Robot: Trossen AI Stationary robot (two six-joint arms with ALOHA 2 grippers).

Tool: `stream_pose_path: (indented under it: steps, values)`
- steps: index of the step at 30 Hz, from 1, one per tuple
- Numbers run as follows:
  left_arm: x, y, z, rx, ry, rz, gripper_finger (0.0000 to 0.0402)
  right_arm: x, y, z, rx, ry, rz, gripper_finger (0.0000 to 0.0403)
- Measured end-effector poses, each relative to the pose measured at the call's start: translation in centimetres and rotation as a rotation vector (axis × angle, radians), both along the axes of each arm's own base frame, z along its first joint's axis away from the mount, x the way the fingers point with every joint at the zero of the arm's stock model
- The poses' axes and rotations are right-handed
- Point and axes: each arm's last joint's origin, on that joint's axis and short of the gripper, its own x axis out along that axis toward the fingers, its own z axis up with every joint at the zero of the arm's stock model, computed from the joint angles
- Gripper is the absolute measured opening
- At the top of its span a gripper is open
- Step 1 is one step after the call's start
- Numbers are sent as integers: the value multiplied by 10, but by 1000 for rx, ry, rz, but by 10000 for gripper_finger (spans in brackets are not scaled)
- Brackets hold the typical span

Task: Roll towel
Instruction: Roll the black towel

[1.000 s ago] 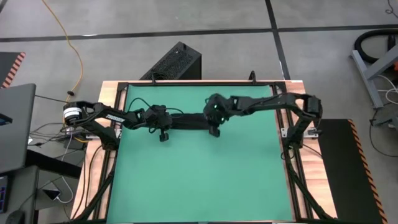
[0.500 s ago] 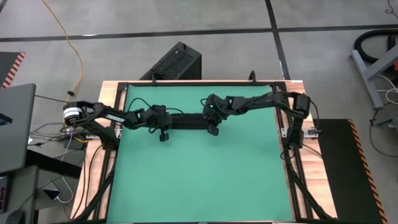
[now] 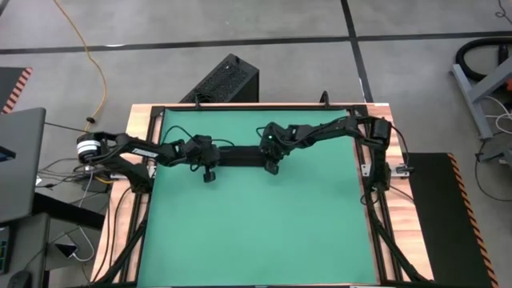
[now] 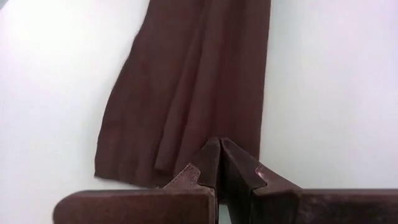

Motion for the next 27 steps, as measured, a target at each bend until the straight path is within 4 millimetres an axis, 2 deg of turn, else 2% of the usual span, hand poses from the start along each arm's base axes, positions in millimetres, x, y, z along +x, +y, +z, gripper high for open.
stream_pose_path:
  steps: [7, 10, 13, 20, 27]
  values:
    - [-13, -4, 29, 71, -40, 23, 0, -1, 2, -2, -14, 22, 1, 14]
    - [-12, -4, 42, 95, -151, 16, 0, -1, 2, -2, -15, 23, 2, 14]
    - [-6, -8, 48, 114, -308, -72, 0, -1, 2, -2, -16, 23, 3, 14]
    - [10, -3, 29, 184, -335, -124, 0, 0, 1, -2, -22, 10, 4, 14]
    - [25, 6, 4, 178, -230, -108, 0, 0, 3, -2, -24, 11, 6, 14]
